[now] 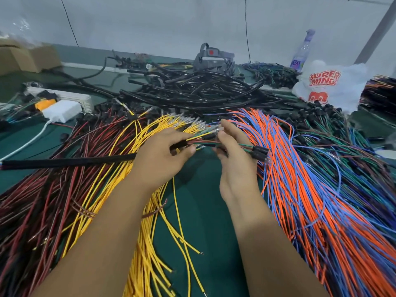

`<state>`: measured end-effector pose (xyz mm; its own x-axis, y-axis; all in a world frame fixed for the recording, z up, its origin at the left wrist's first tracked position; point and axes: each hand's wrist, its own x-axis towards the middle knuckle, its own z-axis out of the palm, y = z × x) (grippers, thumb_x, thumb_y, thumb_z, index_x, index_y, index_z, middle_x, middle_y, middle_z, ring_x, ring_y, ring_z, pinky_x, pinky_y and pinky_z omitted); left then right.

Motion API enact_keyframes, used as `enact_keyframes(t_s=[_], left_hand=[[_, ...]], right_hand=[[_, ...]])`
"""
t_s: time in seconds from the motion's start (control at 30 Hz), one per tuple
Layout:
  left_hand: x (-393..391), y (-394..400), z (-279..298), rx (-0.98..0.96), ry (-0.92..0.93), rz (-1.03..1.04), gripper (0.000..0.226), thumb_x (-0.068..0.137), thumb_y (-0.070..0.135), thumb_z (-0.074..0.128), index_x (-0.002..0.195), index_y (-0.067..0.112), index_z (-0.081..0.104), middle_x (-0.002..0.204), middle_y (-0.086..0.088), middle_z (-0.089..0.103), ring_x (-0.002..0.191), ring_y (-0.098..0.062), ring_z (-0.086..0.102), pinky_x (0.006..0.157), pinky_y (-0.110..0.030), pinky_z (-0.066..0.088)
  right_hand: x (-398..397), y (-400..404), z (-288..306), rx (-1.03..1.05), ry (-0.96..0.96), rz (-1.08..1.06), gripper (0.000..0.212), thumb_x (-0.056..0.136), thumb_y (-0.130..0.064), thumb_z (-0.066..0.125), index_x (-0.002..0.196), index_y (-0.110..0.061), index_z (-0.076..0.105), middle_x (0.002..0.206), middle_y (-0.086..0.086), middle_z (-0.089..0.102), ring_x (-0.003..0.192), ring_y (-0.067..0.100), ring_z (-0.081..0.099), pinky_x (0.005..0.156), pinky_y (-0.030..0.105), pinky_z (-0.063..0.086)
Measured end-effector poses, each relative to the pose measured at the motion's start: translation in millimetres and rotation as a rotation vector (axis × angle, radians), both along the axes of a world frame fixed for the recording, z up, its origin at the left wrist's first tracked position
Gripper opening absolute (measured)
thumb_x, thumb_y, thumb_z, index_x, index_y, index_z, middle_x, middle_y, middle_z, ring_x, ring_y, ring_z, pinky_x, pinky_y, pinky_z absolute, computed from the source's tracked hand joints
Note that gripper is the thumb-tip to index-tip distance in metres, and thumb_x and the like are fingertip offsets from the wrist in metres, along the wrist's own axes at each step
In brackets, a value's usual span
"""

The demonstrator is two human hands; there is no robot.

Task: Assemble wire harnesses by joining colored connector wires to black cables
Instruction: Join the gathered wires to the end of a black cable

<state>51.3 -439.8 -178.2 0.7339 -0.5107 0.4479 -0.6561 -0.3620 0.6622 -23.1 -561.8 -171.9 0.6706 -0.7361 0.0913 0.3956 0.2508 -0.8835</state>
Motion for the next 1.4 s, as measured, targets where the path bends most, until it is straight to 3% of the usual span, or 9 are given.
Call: enact_keyframes(t_s=[0.1, 0.27, 0.43, 0.5, 0.6, 0.7, 1.2, 1.3, 1.4], left_hand=[[1, 0, -3, 0.039, -0.073, -0.007, 0.026, 0.091, 0.024, 0.064, 0.116, 0.022, 0.068, 0.089, 0.009, 0.058, 0.086, -0.014, 0.054, 0.079, -0.039, 0.047], [-3, 1, -1, 0.069, -0.124, 0.006, 0.02, 0.094, 0.029, 0.058, 0.112, 0.028, 0.066, 0.095, 0.008, 0.064, 0.091, -0.018, 0.057, 0.076, -0.043, 0.049], [-7, 2, 1, 0.168, -0.116, 0.057, 0.015, 0.097, 0.041, 0.045, 0.095, 0.032, 0.056, 0.067, 0.006, 0.057, 0.066, -0.018, 0.052, 0.056, -0.034, 0.039], [-6, -3, 4, 0.096, 0.061, 0.019, 0.023, 0.099, 0.038, 0.045, 0.087, 0.022, 0.057, 0.06, 0.005, 0.053, 0.059, -0.018, 0.05, 0.057, -0.035, 0.037], [-1, -6, 14, -0.133, 0.53, -0.124, 0.027, 0.101, 0.024, 0.046, 0.088, 0.011, 0.067, 0.05, 0.007, 0.036, 0.041, -0.007, 0.03, 0.044, -0.021, 0.027], [0, -3, 20, -0.126, 0.699, -0.203, 0.029, 0.101, 0.022, 0.045, 0.089, 0.01, 0.067, 0.049, 0.008, 0.031, 0.037, -0.003, 0.023, 0.036, -0.011, 0.02], [-5, -1, 15, -0.161, 0.639, -0.159, 0.029, 0.101, 0.025, 0.045, 0.089, 0.015, 0.069, 0.052, 0.007, 0.037, 0.041, -0.005, 0.028, 0.041, -0.014, 0.024], [-11, -3, 10, -0.155, 0.387, -0.053, 0.028, 0.1, 0.03, 0.046, 0.09, 0.017, 0.068, 0.054, 0.01, 0.042, 0.051, -0.011, 0.036, 0.052, -0.028, 0.03], [-18, -3, 2, 0.04, 0.028, 0.091, 0.022, 0.098, 0.042, 0.042, 0.096, 0.029, 0.06, 0.068, 0.008, 0.056, 0.064, -0.008, 0.05, 0.058, -0.033, 0.037]], right_hand=[[0, -1, 0, 0.004, -0.009, 0.025, 0.025, 0.09, 0.002, 0.056, 0.092, -0.017, 0.072, 0.098, 0.002, 0.07, 0.088, 0.012, 0.061, 0.075, 0.022, 0.043], [1, 4, 2, -0.025, 0.039, 0.047, 0.02, 0.091, -0.003, 0.057, 0.088, -0.019, 0.071, 0.103, 0.008, 0.07, 0.099, 0.022, 0.064, 0.089, 0.039, 0.049], [0, 5, -1, -0.043, 0.092, 0.077, 0.01, 0.09, -0.015, 0.063, 0.086, -0.02, 0.071, 0.105, 0.011, 0.071, 0.095, 0.026, 0.066, 0.077, 0.034, 0.051], [-1, 2, 1, -0.026, 0.055, 0.113, 0.009, 0.092, -0.018, 0.061, 0.091, -0.017, 0.07, 0.093, 0.011, 0.07, 0.084, 0.023, 0.064, 0.071, 0.03, 0.049], [-2, 2, 1, -0.098, 0.058, 0.113, 0.008, 0.091, -0.014, 0.062, 0.093, -0.019, 0.069, 0.083, -0.001, 0.068, 0.075, 0.015, 0.063, 0.066, 0.023, 0.049], [-1, 5, -1, -0.188, 0.101, 0.022, 0.011, 0.089, -0.009, 0.066, 0.087, -0.02, 0.07, 0.071, -0.009, 0.066, 0.06, 0.004, 0.061, 0.057, 0.015, 0.046], [-1, 1, -1, -0.237, 0.078, 0.158, 0.022, 0.099, -0.005, 0.048, 0.086, -0.015, 0.063, 0.061, -0.006, 0.056, 0.055, 0.009, 0.054, 0.057, 0.02, 0.043], [-2, 1, 1, -0.296, 0.072, 0.11, 0.023, 0.098, -0.004, 0.048, 0.089, -0.018, 0.063, 0.058, -0.01, 0.055, 0.054, 0.005, 0.055, 0.057, 0.016, 0.046], [-2, 2, 0, -0.319, 0.071, 0.076, 0.022, 0.098, -0.002, 0.046, 0.09, -0.018, 0.06, 0.061, -0.005, 0.054, 0.052, 0.004, 0.053, 0.058, 0.018, 0.046]])
